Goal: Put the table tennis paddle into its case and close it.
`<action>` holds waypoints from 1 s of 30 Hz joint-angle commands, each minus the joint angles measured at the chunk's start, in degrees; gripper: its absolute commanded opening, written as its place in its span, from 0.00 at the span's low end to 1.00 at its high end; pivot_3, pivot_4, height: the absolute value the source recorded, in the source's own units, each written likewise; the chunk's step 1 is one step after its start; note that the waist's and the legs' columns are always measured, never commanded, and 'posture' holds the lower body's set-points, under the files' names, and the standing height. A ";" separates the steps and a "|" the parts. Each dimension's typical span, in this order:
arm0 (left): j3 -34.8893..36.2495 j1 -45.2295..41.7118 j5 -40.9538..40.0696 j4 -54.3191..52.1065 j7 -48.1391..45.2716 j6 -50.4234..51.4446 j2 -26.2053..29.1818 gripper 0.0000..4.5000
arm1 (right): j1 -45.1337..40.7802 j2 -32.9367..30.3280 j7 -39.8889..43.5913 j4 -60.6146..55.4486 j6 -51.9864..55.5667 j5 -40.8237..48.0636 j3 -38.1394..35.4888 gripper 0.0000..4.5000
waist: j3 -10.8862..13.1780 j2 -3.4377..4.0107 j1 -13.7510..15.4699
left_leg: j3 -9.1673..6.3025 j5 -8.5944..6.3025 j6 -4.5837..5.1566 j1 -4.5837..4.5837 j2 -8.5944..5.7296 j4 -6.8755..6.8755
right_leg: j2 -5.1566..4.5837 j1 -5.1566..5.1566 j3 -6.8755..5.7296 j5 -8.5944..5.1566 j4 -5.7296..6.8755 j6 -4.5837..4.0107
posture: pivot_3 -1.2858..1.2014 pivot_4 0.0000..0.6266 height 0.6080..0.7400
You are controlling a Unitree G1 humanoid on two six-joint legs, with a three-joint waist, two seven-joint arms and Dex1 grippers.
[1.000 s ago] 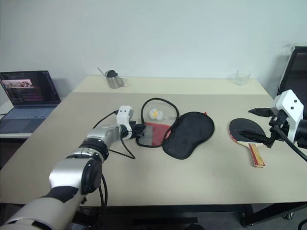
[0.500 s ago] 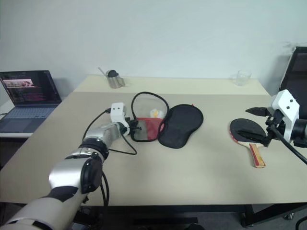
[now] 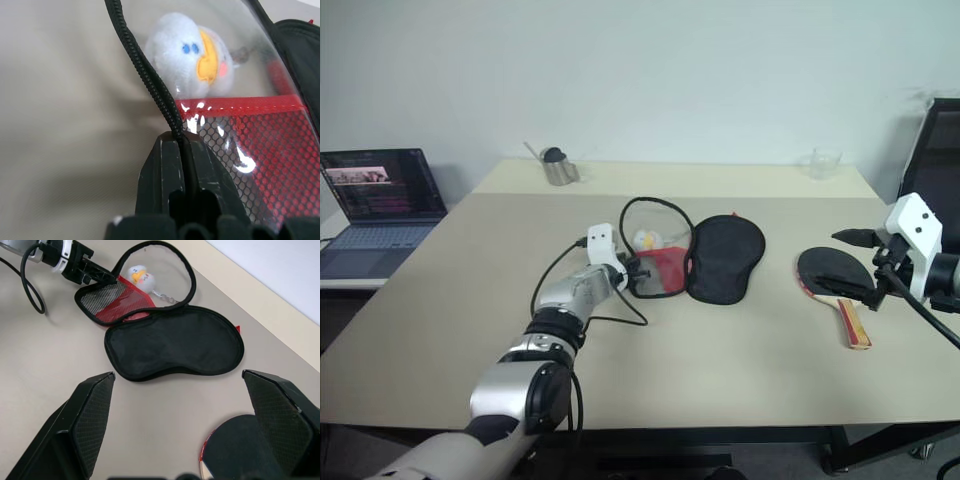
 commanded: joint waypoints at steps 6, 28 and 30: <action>-3.42 4.49 -0.57 -11.64 -1.16 7.00 -0.35 0.01 | 0.74 -0.91 -0.48 -2.35 -0.25 1.01 -3.36 1.00 | 0.00 -0.01 0.00 | -0.02 0.00 0.00 0.00 0.01 -0.01 | 0.00 0.00 0.01 0.00 -0.03 0.00 | 0.52 0.24 1.00; -10.45 8.69 -2.30 -26.23 -9.96 19.65 0.87 0.47 | 2.30 -0.31 -1.52 -3.17 -0.32 0.50 -2.51 1.00 | 0.00 -0.01 0.15 | -0.19 0.00 0.00 0.00 -0.03 0.01 | 0.00 0.15 -0.04 0.00 -0.10 0.00 | 0.52 0.24 1.00; -12.45 9.25 -2.10 -28.25 -13.58 20.49 3.09 0.53 | 2.65 -0.23 -1.87 -3.55 -0.14 0.49 -2.47 1.00 | 0.00 -0.01 0.08 | -0.19 0.00 0.00 0.00 -0.03 0.00 | 0.00 0.15 -0.04 0.00 -0.10 0.00 | 0.52 0.24 1.00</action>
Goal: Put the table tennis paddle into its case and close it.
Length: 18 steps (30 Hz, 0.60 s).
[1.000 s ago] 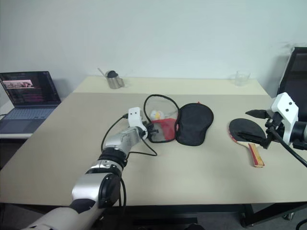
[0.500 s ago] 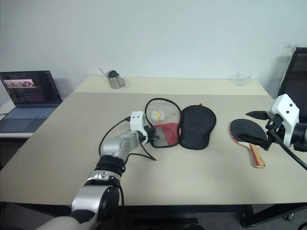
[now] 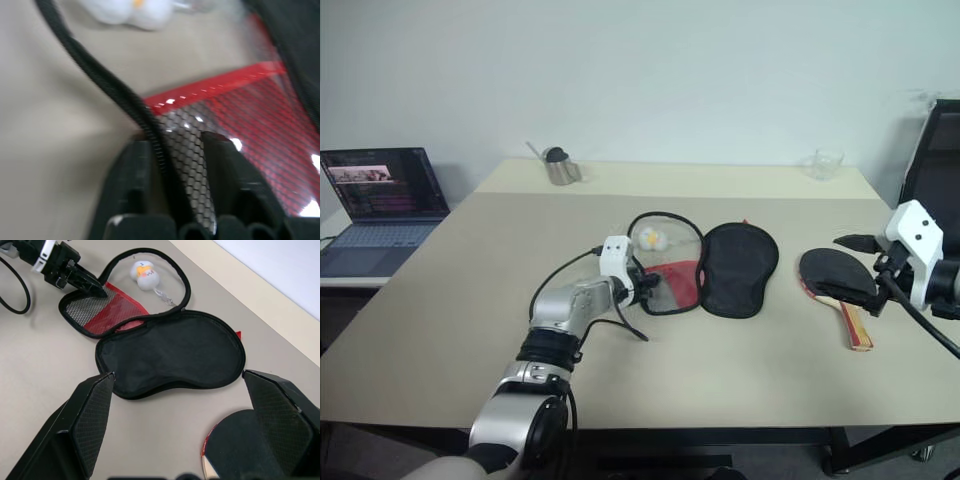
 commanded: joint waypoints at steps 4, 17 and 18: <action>-6.22 1.09 -1.74 -7.05 -16.18 1.72 9.45 0.53 | 1.11 -0.23 -1.37 -2.83 0.70 0.75 -2.18 1.00 | 0.00 0.00 -0.23 | 0.00 0.00 0.00 0.03 0.04 -0.01 | 0.04 0.00 0.01 0.00 0.00 -0.01 | 0.52 0.24 1.00; -9.56 4.63 -4.16 -8.17 -52.18 -18.77 32.81 0.53 | -7.74 7.31 -28.25 5.35 25.68 -5.73 1.94 1.00 | -0.03 -0.04 -0.04 | -0.03 -0.01 0.00 0.03 0.22 -0.06 | -0.28 -0.01 -0.02 -0.05 -0.06 -0.12 | 0.52 0.24 1.00; -8.48 4.45 -6.27 -9.65 -54.21 -18.16 32.81 0.53 | -9.02 8.85 -30.84 6.60 28.48 -6.49 2.03 1.00 | -0.03 -0.04 0.04 | -0.04 -0.01 0.00 0.00 0.22 -0.06 | -0.30 -0.02 -0.02 -0.05 -0.07 -0.12 | 0.52 0.24 1.00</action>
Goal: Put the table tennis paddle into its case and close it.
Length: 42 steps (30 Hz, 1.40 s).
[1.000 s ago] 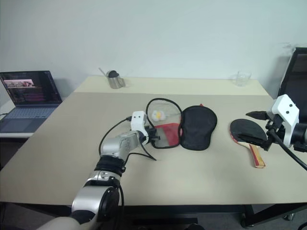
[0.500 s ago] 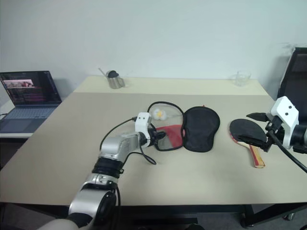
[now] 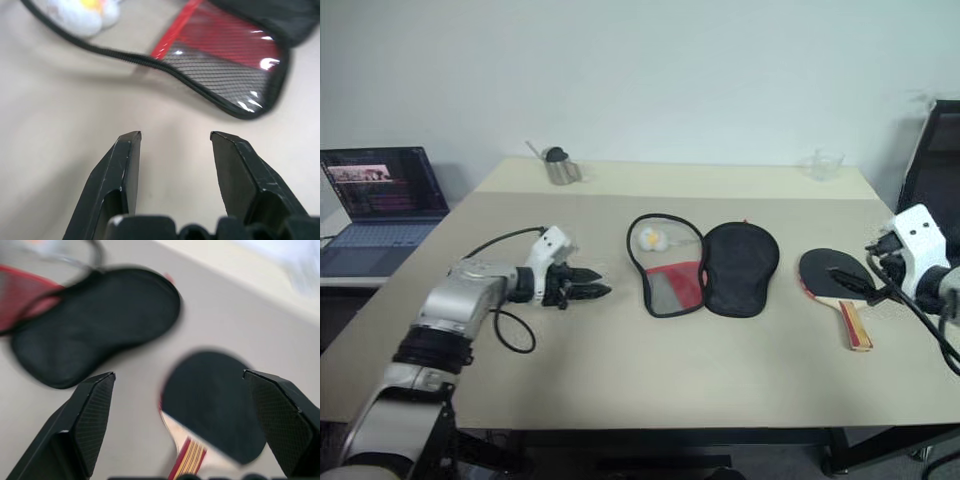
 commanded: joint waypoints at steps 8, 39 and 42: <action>4.99 -3.34 -13.00 -12.54 -10.08 4.25 -1.33 0.53 | -4.29 11.14 -17.97 2.91 19.19 -4.38 -1.86 1.00 | 0.00 0.00 0.28 | -0.02 0.00 0.02 -0.16 -0.06 0.01 | 0.15 -0.11 -0.01 0.02 -0.01 0.06 | 0.52 0.24 1.00; 4.93 -4.07 -12.04 -11.91 -9.45 2.30 -1.47 0.54 | -11.45 24.37 -32.02 11.94 13.57 -8.73 -7.03 0.23 | -0.05 -0.05 -0.21 | 0.06 0.01 0.03 -0.10 -0.07 0.00 | 0.36 -0.19 0.11 0.03 0.09 0.08 | 0.52 0.24 1.00; 4.94 -4.01 -11.91 -11.52 -9.25 1.91 -1.26 0.54 | -15.03 25.70 -33.03 6.40 17.21 -7.78 -7.20 0.23 | -0.04 -0.04 -0.38 | 0.11 0.01 0.03 -0.13 -0.07 -0.05 | 0.38 -0.30 0.16 0.02 0.12 0.07 | 0.52 0.24 1.00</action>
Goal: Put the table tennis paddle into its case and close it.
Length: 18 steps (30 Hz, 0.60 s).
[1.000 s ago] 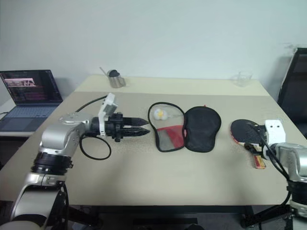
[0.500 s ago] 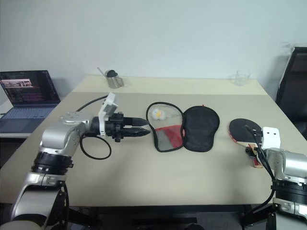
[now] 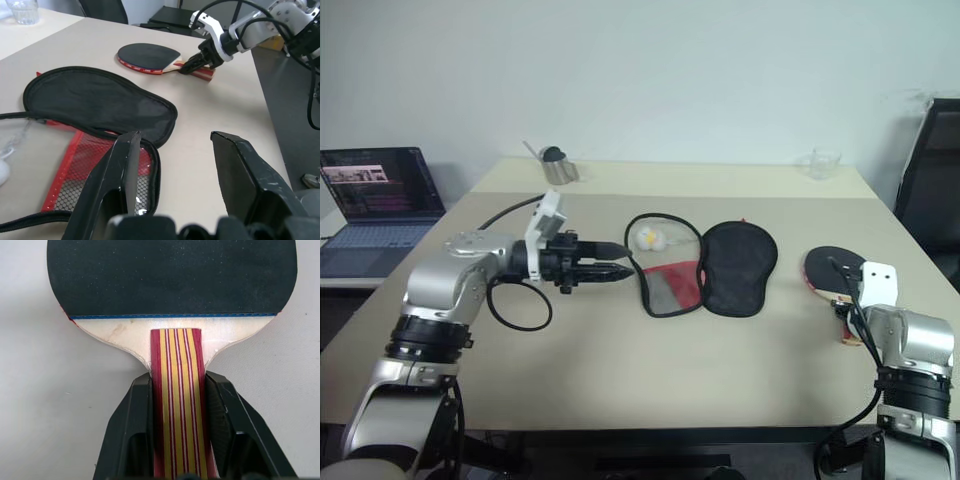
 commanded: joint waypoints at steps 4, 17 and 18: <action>1.03 -0.90 0.33 -0.02 0.24 -1.44 0.72 0.54 | -11.82 3.66 -2.82 -11.84 5.44 1.42 -1.44 0.23 | 0.01 0.02 -0.52 | 0.08 0.00 0.00 -0.03 0.04 -0.07 | 0.02 -0.17 0.08 0.00 0.06 0.00 | 0.52 0.24 1.00; 1.62 0.78 -0.15 -2.85 1.74 -0.19 1.18 0.54 | -22.84 23.82 -10.77 4.84 -9.77 -3.91 8.11 0.23 | 0.01 0.01 0.12 | 0.07 0.00 0.00 -0.21 0.09 -0.13 | -0.02 -0.26 0.03 -0.02 -0.01 -0.05 | 0.52 0.24 1.00; 1.75 1.06 -0.29 -3.25 1.91 0.03 1.40 0.54 | -22.80 24.23 -11.19 5.62 -10.56 -4.07 8.15 0.23 | 0.01 0.01 0.14 | 0.06 0.00 0.00 -0.24 0.10 -0.13 | -0.04 -0.27 0.03 -0.02 -0.02 -0.05 | 0.52 0.24 1.00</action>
